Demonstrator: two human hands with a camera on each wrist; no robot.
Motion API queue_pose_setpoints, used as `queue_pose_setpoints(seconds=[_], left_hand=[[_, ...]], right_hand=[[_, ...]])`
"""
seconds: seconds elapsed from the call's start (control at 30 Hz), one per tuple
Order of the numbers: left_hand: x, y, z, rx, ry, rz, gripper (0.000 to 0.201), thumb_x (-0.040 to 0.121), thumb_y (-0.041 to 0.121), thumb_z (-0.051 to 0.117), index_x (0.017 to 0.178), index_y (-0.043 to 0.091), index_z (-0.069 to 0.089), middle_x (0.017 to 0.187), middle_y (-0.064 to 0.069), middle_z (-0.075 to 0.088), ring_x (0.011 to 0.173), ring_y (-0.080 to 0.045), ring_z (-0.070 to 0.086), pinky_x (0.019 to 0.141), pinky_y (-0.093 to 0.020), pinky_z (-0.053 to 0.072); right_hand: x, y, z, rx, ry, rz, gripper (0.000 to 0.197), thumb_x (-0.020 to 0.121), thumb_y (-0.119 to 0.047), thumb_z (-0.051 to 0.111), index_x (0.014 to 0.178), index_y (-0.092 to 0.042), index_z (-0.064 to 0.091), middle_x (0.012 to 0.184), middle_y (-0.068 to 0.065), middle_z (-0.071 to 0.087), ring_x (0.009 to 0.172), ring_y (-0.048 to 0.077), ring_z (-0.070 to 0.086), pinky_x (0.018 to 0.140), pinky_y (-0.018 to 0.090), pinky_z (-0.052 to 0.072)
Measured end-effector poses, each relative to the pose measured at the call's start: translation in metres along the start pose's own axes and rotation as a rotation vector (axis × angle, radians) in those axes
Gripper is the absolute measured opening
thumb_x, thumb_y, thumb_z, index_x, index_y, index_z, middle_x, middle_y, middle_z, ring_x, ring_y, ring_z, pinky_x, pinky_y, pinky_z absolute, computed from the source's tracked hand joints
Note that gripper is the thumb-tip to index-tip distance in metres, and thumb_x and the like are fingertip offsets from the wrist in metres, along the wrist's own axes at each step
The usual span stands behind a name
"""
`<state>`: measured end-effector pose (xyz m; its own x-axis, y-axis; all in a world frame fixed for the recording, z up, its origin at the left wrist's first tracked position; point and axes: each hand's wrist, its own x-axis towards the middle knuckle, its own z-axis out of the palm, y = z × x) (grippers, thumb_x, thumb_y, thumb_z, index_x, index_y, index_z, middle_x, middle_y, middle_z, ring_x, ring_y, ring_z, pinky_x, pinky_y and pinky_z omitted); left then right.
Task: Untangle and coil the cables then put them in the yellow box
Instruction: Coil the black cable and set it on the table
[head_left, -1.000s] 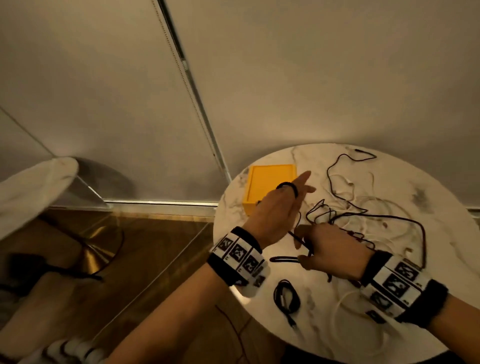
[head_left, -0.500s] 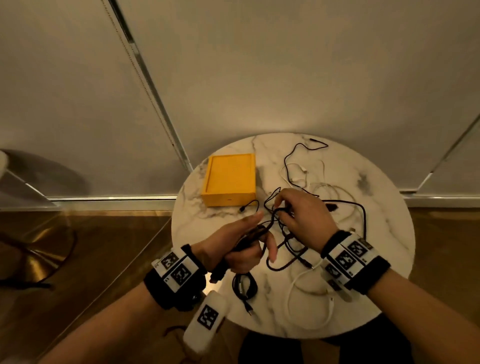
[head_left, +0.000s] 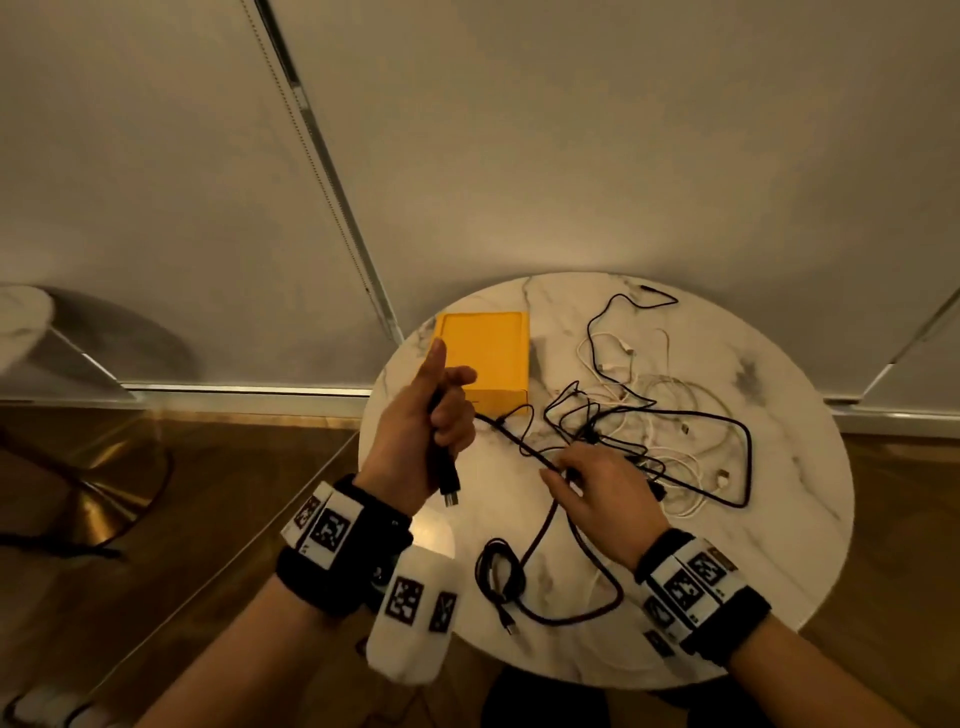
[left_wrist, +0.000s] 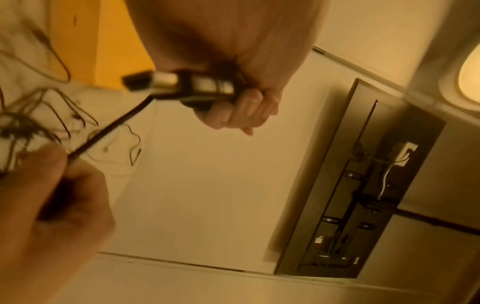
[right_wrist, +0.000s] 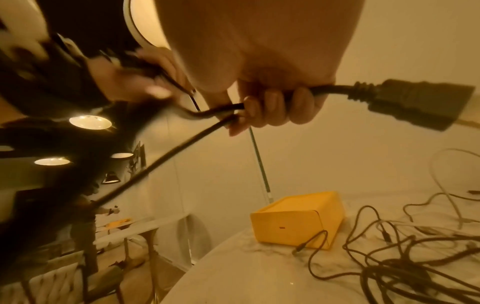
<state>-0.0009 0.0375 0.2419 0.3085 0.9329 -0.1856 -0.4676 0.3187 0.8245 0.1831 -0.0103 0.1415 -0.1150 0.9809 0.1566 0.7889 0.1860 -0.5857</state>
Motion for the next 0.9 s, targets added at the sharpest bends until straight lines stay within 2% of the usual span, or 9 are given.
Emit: queue_pose_setpoints(seconds=[0.13,0.23,0.33,0.47,0.57,0.63,0.7,0.8,0.9], left_hand=[[0.008,-0.013,-0.004,0.161,0.041,0.111,0.043,0.088,0.043,0.048,0.097,0.003,0.061,0.045,0.006,0.036,0.038,-0.007,0.033,0.041,-0.019,0.031],[0.006,-0.037,-0.012,0.738,0.004,0.339,0.025,0.095,0.025,0.055,0.102,0.004,0.067,0.051,-0.005,0.059,0.043,-0.014,0.053,0.054,-0.021,0.046],[0.001,-0.056,-0.029,1.398,-0.161,0.497,0.027,0.091,0.034,0.062,0.092,0.009,0.071,0.066,-0.001,0.071,0.061,-0.007,0.064,0.063,-0.015,0.047],[0.000,-0.055,-0.031,1.755,-0.359,0.395,0.046,0.098,0.046,0.042,0.079,0.011,0.064,0.058,-0.002,0.065,0.061,-0.014,0.060,0.063,-0.025,0.043],[0.001,-0.051,-0.020,1.971,-0.435,0.228,0.055,0.099,0.051,0.030,0.068,0.011,0.052,0.063,-0.003,0.054,0.062,-0.022,0.051,0.060,-0.035,0.036],[-0.003,-0.051,-0.014,2.029,-0.511,0.154,0.051,0.100,0.049,0.031,0.061,0.016,0.036,0.061,0.001,0.042,0.062,-0.020,0.043,0.061,-0.034,0.030],[-0.002,-0.051,-0.017,1.989,-0.585,0.014,0.048,0.099,0.048,0.036,0.062,0.017,0.033,0.066,-0.002,0.042,0.064,-0.022,0.043,0.062,-0.037,0.032],[-0.002,-0.045,-0.027,1.767,-0.660,-0.170,0.056,0.089,0.061,0.041,0.064,0.011,0.049,0.072,-0.017,0.050,0.066,-0.032,0.049,0.066,-0.047,0.040],[-0.007,-0.036,-0.033,1.491,-0.674,-0.250,0.058,0.092,0.056,0.049,0.066,0.006,0.062,0.061,-0.017,0.045,0.051,-0.022,0.039,0.054,-0.036,0.035]], right_hand=[[-0.020,-0.035,0.003,0.000,-0.253,-0.103,0.022,0.082,-0.043,0.057,0.071,-0.024,0.059,0.076,-0.007,0.059,0.069,0.013,0.054,0.063,0.030,0.043],[-0.025,-0.051,0.004,0.022,-0.300,-0.122,0.023,0.073,-0.044,0.056,0.064,-0.023,0.053,0.071,-0.006,0.057,0.063,0.014,0.052,0.059,0.032,0.045],[-0.021,-0.049,-0.011,-0.028,-0.280,-0.126,0.021,0.073,-0.041,0.054,0.067,-0.021,0.058,0.073,-0.006,0.058,0.066,0.014,0.051,0.059,0.029,0.040],[-0.019,-0.042,-0.031,-0.192,-0.292,-0.185,0.018,0.079,-0.039,0.053,0.079,-0.023,0.062,0.086,-0.006,0.063,0.077,0.016,0.056,0.062,0.029,0.039],[-0.018,-0.043,-0.031,-0.399,-0.333,-0.258,0.031,0.081,-0.044,0.048,0.078,-0.015,0.060,0.083,0.001,0.063,0.073,0.023,0.057,0.060,0.033,0.043],[-0.020,-0.044,-0.026,-0.520,-0.399,-0.299,0.040,0.082,-0.048,0.047,0.070,-0.010,0.050,0.079,0.008,0.062,0.066,0.026,0.049,0.058,0.033,0.034],[-0.019,-0.043,-0.021,-0.561,-0.431,-0.325,0.038,0.083,-0.049,0.049,0.069,-0.013,0.047,0.081,0.011,0.061,0.069,0.028,0.047,0.063,0.033,0.031],[-0.005,-0.035,-0.029,-0.557,-0.363,-0.348,0.042,0.083,-0.055,0.050,0.079,-0.014,0.060,0.084,0.006,0.058,0.082,0.026,0.052,0.073,0.036,0.035],[0.018,-0.025,-0.048,-0.401,-0.343,-0.324,0.059,0.074,-0.074,0.050,0.069,-0.016,0.057,0.072,0.002,0.056,0.069,0.018,0.050,0.066,0.035,0.040]])
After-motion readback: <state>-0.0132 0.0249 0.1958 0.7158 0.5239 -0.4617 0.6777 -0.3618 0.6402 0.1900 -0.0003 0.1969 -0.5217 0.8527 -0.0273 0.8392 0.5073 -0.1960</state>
